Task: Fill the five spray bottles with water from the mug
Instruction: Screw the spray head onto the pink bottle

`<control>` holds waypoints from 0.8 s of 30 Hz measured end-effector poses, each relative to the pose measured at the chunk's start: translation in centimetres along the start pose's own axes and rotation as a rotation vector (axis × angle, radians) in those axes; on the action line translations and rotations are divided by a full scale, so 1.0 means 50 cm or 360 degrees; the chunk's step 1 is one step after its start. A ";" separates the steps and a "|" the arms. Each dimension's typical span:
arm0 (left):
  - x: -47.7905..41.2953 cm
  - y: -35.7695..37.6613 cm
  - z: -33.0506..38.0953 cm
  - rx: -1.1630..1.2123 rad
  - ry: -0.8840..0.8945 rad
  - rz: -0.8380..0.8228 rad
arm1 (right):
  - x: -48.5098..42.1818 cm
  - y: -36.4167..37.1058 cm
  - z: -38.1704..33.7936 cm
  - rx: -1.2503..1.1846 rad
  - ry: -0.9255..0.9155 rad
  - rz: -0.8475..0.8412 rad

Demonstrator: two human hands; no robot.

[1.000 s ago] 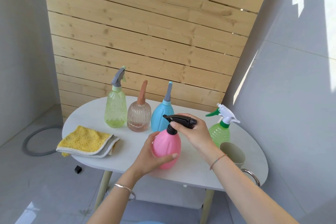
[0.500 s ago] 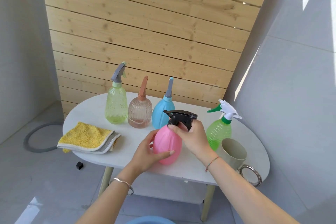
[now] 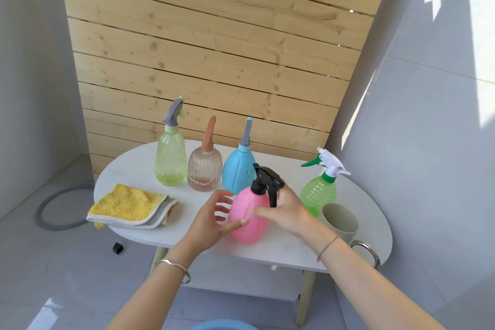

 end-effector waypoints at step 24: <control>0.020 0.098 0.035 0.0188 -0.0218 -0.0018 | -0.025 -0.072 0.092 0.0390 0.0062 0.0069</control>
Point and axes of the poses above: each hand's wrist, its own x-axis away from the middle knuckle, its own y-axis out of the palm, z = x × y, the point moved 5 cm from there along -x, towards the middle knuckle, and after that the axes turned 5 degrees about z, right-handed, at the moved point
